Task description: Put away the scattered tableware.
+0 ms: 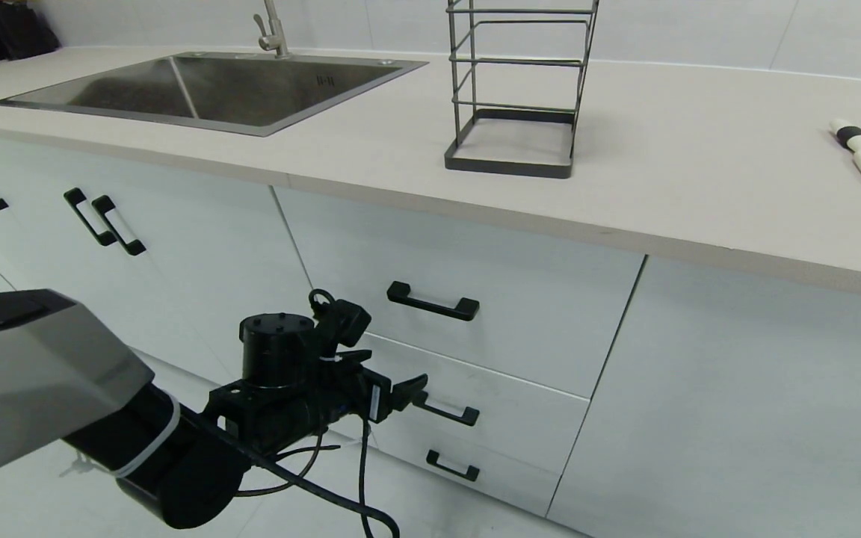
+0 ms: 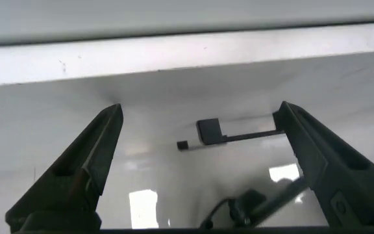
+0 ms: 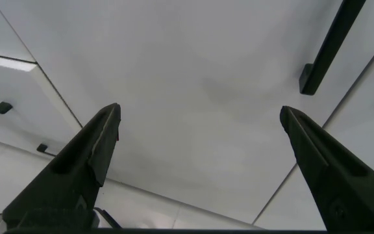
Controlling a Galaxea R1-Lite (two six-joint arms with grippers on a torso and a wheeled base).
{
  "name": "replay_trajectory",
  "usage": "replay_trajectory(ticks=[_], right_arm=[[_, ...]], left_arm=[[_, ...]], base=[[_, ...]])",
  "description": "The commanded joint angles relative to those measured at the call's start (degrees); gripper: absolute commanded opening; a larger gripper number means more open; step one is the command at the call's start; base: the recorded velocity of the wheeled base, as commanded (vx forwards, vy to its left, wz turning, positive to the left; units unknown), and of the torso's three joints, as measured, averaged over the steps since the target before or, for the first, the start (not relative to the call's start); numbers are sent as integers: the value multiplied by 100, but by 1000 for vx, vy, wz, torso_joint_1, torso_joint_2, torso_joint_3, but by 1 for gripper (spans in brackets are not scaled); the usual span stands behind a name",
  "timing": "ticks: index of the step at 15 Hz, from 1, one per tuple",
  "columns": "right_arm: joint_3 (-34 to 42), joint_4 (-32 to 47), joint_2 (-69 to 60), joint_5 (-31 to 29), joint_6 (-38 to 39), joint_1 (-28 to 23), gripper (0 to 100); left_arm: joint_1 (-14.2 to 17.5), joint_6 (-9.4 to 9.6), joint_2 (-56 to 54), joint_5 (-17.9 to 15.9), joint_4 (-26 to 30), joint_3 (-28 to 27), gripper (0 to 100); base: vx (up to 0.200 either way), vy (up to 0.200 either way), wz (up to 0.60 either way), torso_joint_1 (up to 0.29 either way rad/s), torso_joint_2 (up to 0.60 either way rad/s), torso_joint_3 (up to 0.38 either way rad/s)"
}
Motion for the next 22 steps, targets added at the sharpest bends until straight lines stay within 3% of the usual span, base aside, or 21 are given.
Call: replay_trajectory(ticks=[1, 4, 6, 9, 10, 13, 14, 16, 17, 20, 22], right_arm=[[0, -1, 7, 3, -1, 1, 100], [0, -1, 7, -5, -1, 1, 100], [0, -1, 7, 3, -1, 1, 100], [0, -1, 7, -5, -1, 1, 100], [0, -1, 7, 3, -1, 1, 100], [0, -1, 7, 3, -1, 1, 100], [0, -1, 7, 3, -1, 1, 100], [0, -1, 7, -5, -1, 1, 100], [0, -1, 7, 3, -10, 1, 100], [0, 43, 7, 21, -203, 1, 100], [0, 34, 7, 21, -203, 1, 100]], left_arm=[[49, -10, 203, 3, -150, -140, 100], [49, -98, 98, -23, -317, -78, 100], [23, -89, -350, -23, -325, 274, 100], [14, -63, -1326, -14, -308, 1205, 100], [6, -54, -2003, -23, -281, 1847, 100], [85, -142, -3778, -23, -237, 2884, 100], [243, -151, -4270, -23, -167, 3051, 100], [1016, -10, -5791, -32, 114, 3473, 100], [1201, 34, -6485, -32, 387, 3526, 100], [1922, 25, -8621, -155, 1723, 3526, 100], [2466, -54, -10124, -410, 3015, 3420, 100]], base=[[0, 0, 0, 0, 0, 0], [0, 0, 0, 0, 0, 0], [0, 0, 0, 0, 0, 0], [0, 0, 0, 0, 0, 0], [0, 0, 0, 0, 0, 0], [0, 0, 0, 0, 0, 0], [0, 0, 0, 0, 0, 0], [0, 0, 0, 0, 0, 0], [0, 0, 0, 0, 0, 0], [0, 0, 0, 0, 0, 0], [0, 0, 0, 0, 0, 0]])
